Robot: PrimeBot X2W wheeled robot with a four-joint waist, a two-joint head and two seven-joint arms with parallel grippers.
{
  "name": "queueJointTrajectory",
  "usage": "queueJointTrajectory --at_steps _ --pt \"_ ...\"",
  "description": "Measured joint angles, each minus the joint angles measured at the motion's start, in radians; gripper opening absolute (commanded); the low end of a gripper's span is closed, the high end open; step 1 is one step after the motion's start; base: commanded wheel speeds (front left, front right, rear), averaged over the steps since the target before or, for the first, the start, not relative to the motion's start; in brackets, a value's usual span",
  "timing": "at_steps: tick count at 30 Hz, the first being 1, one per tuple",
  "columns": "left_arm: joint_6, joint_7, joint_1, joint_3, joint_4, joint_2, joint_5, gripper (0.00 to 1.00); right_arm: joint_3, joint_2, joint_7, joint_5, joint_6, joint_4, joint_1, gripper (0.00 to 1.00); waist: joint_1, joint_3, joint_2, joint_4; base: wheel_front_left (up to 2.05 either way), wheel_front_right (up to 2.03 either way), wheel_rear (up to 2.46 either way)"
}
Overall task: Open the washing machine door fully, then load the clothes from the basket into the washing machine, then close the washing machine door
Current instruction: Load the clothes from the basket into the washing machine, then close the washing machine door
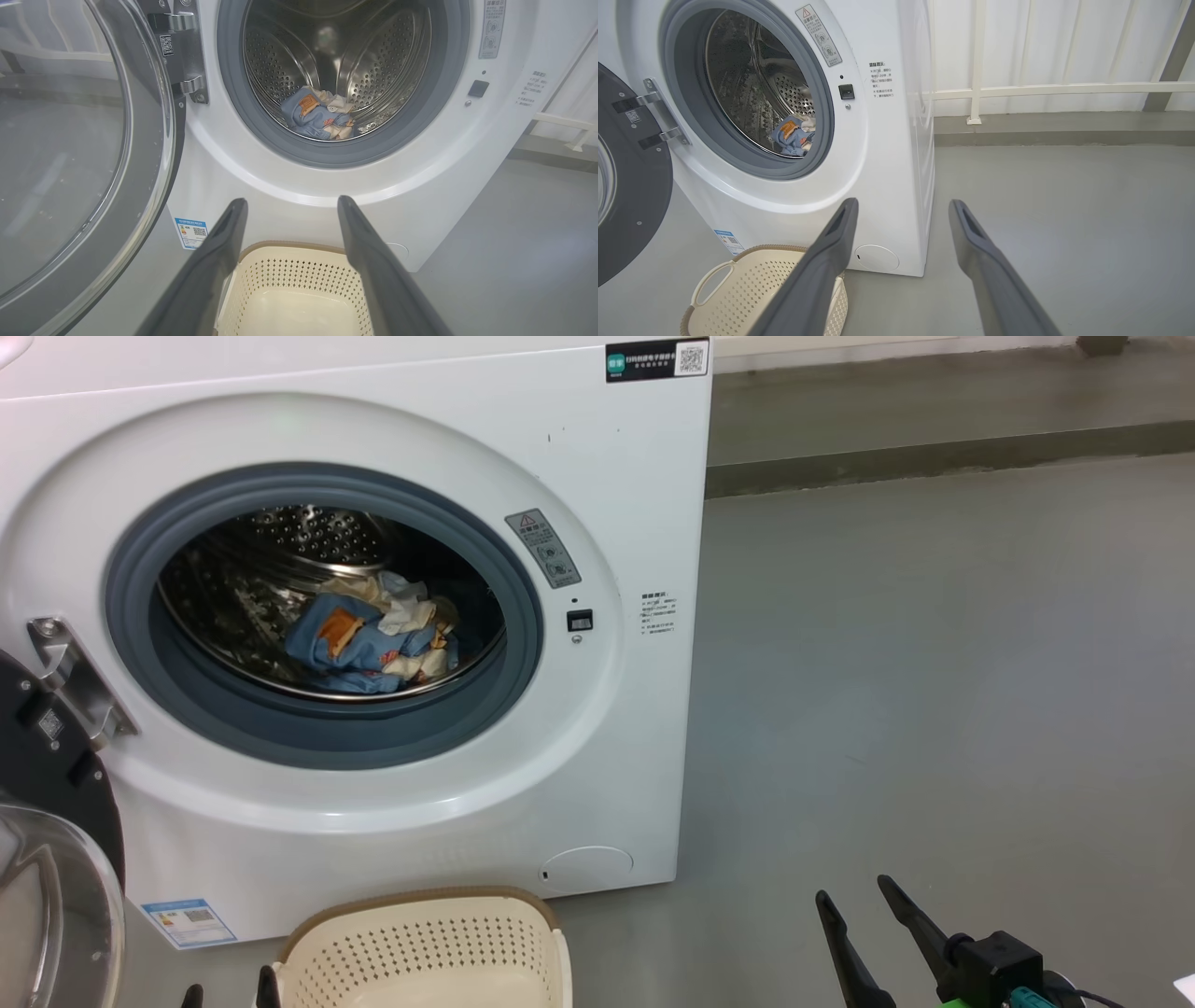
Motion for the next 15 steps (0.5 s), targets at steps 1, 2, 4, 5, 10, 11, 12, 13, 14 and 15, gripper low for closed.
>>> queueJointTrajectory --at_steps 1,2,4,5,10,11,12,13,14,15 --pt "0.000 0.000 0.000 0.002 0.000 -0.001 0.001 1.00 -0.001 0.000 0.000 0.000 0.000 0.000 0.000 1.00 0.0001 0.000 0.0000 0.000 0.00 0.00 0.00" --pt "0.000 0.000 0.000 0.003 0.000 -0.002 0.001 1.00 -0.002 0.000 0.000 0.000 0.000 0.000 0.000 1.00 0.0000 0.001 0.0000 0.001 0.00 0.00 0.00" --pt "0.000 0.000 0.000 0.006 0.001 -0.002 0.002 1.00 -0.002 0.000 0.000 0.000 0.000 0.000 0.000 1.00 0.0000 0.001 0.0000 0.002 0.00 0.00 0.00" --pt "-0.002 0.000 0.000 0.007 0.003 -0.002 0.003 1.00 -0.002 0.000 0.000 0.000 0.000 0.000 0.000 1.00 0.0000 0.001 0.0000 0.002 0.00 0.00 0.00" --pt "-0.006 0.000 0.000 0.010 0.003 -0.003 0.004 1.00 -0.003 0.000 0.000 0.000 0.000 -0.001 0.000 1.00 0.0000 0.004 0.0000 0.002 0.00 0.00 0.00" --pt "-0.006 0.000 -0.001 0.010 0.003 -0.003 0.004 1.00 -0.003 0.000 0.000 0.000 0.000 -0.001 0.000 1.00 0.0000 0.005 0.0000 0.002 0.00 0.00 0.00" --pt "-0.006 0.000 -0.001 0.010 0.003 -0.003 0.004 1.00 -0.003 0.001 0.000 0.000 0.000 -0.001 0.000 1.00 0.0000 0.005 0.0000 0.002 0.00 0.00 0.00" --pt "-0.006 0.000 -0.001 0.010 0.003 -0.003 0.005 1.00 -0.003 0.001 0.000 0.000 0.000 -0.001 0.000 1.00 0.0000 0.006 0.0000 0.001 0.00 0.00 0.00" --pt "-0.006 0.000 -0.002 0.010 0.003 -0.003 0.005 1.00 -0.003 0.001 0.000 0.000 0.000 -0.001 0.000 1.00 0.0000 0.006 0.0000 0.001 0.00 0.00 0.00" --pt "-0.006 0.000 -0.003 0.011 0.003 -0.003 0.005 1.00 -0.004 0.001 0.000 0.000 0.000 -0.001 0.000 1.00 0.0000 0.007 0.0000 0.001 0.00 0.00 0.00"
